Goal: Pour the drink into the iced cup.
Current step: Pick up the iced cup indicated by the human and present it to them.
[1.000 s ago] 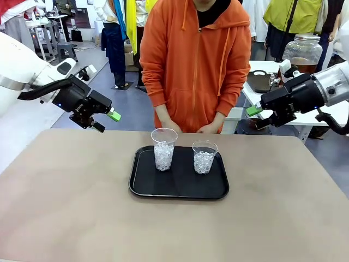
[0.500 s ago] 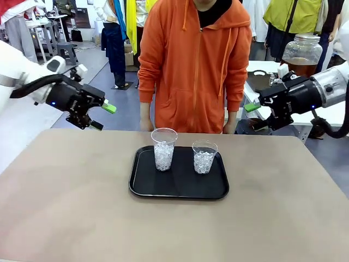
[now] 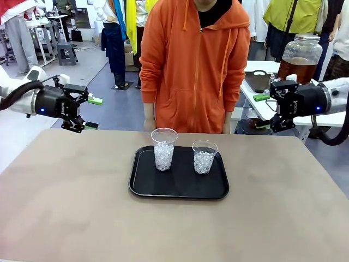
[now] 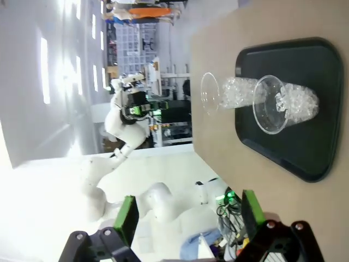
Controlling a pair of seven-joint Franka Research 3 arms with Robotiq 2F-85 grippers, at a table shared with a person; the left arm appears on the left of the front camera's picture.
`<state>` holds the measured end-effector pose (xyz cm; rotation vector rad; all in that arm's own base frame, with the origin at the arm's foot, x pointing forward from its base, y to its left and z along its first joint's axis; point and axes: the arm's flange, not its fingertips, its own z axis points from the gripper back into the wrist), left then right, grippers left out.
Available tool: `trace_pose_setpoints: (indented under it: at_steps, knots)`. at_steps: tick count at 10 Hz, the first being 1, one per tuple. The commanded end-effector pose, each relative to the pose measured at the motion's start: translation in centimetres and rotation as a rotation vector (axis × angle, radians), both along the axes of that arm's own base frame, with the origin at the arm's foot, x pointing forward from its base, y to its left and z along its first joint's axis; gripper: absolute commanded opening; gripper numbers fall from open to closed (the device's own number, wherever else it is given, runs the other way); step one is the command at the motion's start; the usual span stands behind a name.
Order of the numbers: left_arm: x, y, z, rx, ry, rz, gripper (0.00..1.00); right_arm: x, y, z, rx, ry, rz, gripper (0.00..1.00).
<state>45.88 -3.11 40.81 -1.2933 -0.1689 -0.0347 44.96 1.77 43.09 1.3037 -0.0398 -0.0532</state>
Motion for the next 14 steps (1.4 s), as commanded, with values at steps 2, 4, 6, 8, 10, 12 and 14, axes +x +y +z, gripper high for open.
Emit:
trace_pose_setpoints:
  at_steps: [2,4,6,8,10,12,14]
  knots:
    - [2.4,-0.1,-1.9,-0.105,-0.055,-0.034,1.00,1.4,-1.1,-2.4,0.095,0.003,-0.015,1.00]
    - [3.5,-0.2,-2.3,-0.106,-0.054,-0.044,1.00,2.2,-1.7,-3.4,0.123,0.007,0.006,1.00]
    - [4.4,-0.3,-2.5,-0.139,-0.032,-0.074,1.00,2.7,-1.9,-3.9,0.153,0.005,0.032,1.00]
    - [4.5,0.0,-2.4,-0.168,0.051,-0.054,1.00,2.6,-2.0,-4.0,0.160,0.009,0.042,1.00]
    - [4.1,-0.5,-2.8,-0.113,-0.020,-0.066,1.00,2.2,-1.7,-4.2,0.121,0.028,0.028,1.00]
    - [4.1,-0.5,-2.8,-0.113,-0.020,-0.066,1.00,2.2,-1.7,-4.2,0.121,0.028,0.028,1.00]
    - [4.1,-0.5,-2.8,-0.113,-0.020,-0.066,1.00,2.2,-1.7,-4.2,0.121,0.028,0.028,1.00]
